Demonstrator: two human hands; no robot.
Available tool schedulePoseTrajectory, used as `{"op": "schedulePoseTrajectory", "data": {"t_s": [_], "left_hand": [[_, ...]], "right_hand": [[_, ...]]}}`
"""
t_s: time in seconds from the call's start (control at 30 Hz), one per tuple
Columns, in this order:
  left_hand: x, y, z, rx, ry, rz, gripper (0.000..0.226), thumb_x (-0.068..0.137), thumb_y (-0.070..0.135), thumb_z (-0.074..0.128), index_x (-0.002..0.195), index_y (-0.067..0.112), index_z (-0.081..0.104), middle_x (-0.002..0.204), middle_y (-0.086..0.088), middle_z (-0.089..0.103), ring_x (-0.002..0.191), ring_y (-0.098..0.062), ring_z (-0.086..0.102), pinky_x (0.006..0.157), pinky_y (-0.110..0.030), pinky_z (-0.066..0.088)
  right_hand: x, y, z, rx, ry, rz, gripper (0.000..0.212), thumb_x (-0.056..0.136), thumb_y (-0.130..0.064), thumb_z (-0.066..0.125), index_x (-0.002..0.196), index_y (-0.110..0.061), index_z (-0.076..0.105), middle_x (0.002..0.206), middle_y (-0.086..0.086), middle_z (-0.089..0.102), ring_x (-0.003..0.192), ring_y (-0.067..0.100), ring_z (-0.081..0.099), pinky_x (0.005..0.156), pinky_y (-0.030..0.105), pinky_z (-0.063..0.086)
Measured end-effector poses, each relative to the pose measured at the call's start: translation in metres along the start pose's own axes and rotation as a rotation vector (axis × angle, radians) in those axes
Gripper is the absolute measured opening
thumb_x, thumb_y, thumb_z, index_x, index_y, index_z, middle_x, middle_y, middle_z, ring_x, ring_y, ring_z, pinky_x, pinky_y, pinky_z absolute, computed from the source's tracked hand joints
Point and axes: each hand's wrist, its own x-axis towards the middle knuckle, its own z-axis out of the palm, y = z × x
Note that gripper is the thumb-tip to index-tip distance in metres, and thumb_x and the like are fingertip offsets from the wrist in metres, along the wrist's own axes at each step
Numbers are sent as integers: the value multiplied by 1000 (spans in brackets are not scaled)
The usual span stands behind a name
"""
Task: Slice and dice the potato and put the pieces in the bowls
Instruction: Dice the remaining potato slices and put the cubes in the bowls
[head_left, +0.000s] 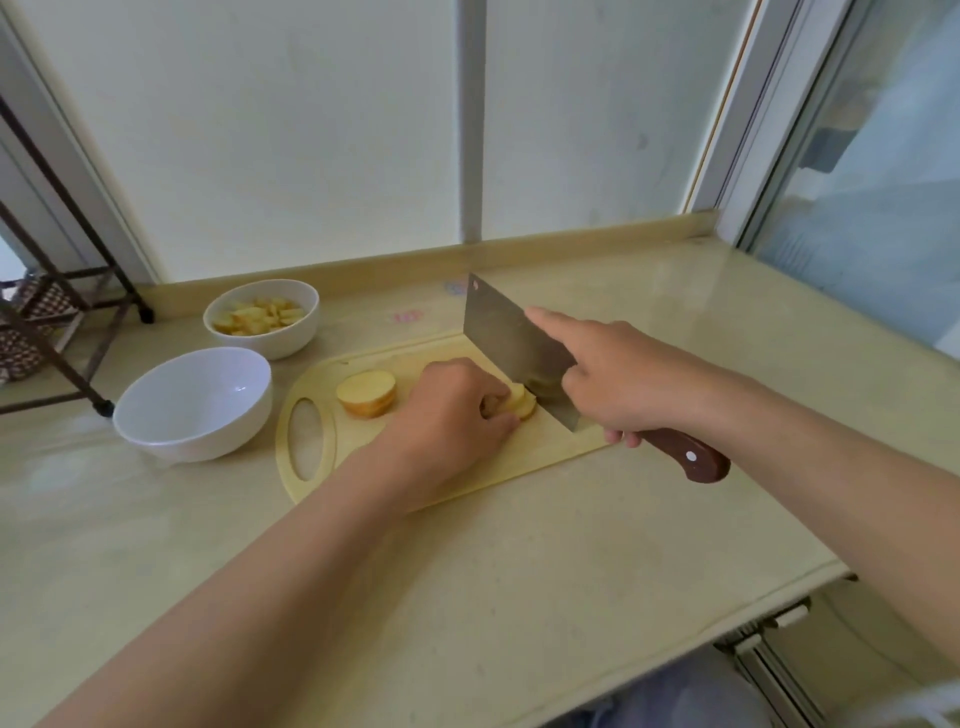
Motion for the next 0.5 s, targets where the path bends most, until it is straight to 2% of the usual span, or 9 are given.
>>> {"op": "schedulePoseTrajectory", "data": {"t_s": [0.07,0.1,0.17,0.23,0.37,0.5], "left_hand": [[3,-4,-4,-13,-41,70,24,85,29,72,105,16,71,111,-2,61,88,-18,55,84,-31,49],[3,-6,-3,-23,-28,130,28,84,29,72,109,15,71,113,0,59,91,-16,54,83,-29,48],[1,-12,3,-30,33,233,24,83,26,72,103,13,72,108,0,61,90,-16,55,78,-27,48],[-1,-20,9,-25,69,283,19,82,22,71,99,13,74,99,-2,63,86,-16,57,76,-28,50],[-1,-25,13,-54,124,302,16,84,13,72,98,17,78,90,-1,63,82,-18,57,73,-26,47],[2,-20,15,-65,126,297,15,87,14,70,100,16,78,90,-2,65,84,-19,57,75,-22,41]], "right_hand": [[1,3,1,12,9,0,83,97,-6,34,161,-53,9,114,3,57,51,17,69,50,35,62],[1,5,1,23,14,4,83,97,-6,34,161,-53,9,108,0,57,50,16,69,51,36,63],[0,9,1,42,17,16,83,97,-7,34,161,-55,9,102,-2,56,50,15,69,53,36,63],[0,12,1,57,19,23,83,97,-8,35,160,-56,9,107,0,57,49,15,69,54,36,63],[0,14,1,65,18,24,82,99,-8,35,161,-55,10,97,4,66,56,22,72,54,36,63],[-3,12,1,55,25,30,81,100,-8,35,161,-54,10,92,2,65,54,21,71,55,38,64]]}}
